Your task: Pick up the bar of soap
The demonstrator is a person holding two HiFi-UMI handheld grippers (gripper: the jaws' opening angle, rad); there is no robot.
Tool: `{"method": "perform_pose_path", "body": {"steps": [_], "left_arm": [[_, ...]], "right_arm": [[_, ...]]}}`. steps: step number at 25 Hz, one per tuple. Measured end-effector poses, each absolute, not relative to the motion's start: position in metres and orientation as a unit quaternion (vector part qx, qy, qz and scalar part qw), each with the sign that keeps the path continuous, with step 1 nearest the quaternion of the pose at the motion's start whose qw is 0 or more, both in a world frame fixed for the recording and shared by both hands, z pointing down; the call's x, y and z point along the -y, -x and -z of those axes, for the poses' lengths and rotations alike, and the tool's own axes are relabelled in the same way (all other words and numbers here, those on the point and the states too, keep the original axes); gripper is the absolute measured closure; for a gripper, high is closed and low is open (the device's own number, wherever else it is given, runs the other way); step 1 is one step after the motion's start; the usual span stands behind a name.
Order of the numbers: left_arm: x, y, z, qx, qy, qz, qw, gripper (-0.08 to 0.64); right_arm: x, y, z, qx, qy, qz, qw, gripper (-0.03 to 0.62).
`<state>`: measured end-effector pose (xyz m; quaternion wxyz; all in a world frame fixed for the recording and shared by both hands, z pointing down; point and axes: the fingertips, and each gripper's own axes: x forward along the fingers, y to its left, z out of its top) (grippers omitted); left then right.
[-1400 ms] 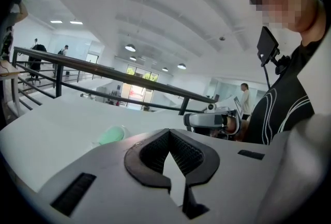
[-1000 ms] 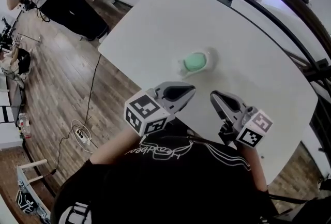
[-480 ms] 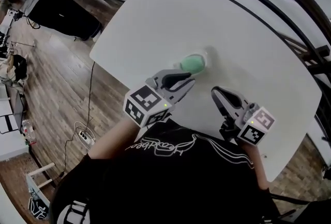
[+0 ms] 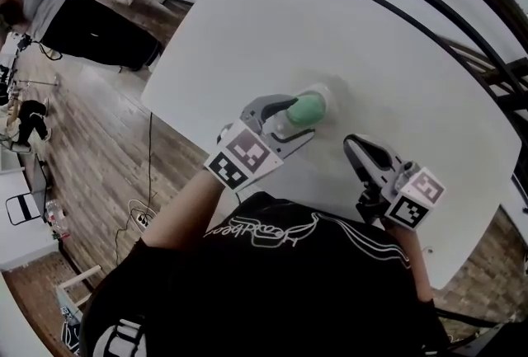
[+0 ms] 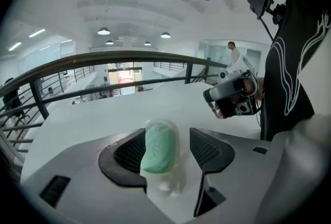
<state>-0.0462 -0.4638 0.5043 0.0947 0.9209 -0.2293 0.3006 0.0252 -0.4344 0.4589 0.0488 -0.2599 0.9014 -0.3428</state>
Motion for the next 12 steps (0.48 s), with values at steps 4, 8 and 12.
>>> {"method": "perform_pose_path", "body": {"steps": [4,8,12], "left_arm": [[0.465,0.046,-0.521,0.208,-0.913,-0.342,0.072,0.291],[0.465,0.047,-0.535,0.193,-0.907,-0.367,0.074,0.291],[0.464,0.048,-0.545,0.179,-0.902,-0.387,0.072,0.291]], "right_arm": [[0.435,-0.029,-0.464,-0.896,0.267,0.35,0.055,0.574],[0.435,-0.033,-0.471,-0.892,0.273,0.356,0.059,0.574],[0.435,-0.037,-0.476,-0.887,0.279,0.363,0.063,0.574]]}}
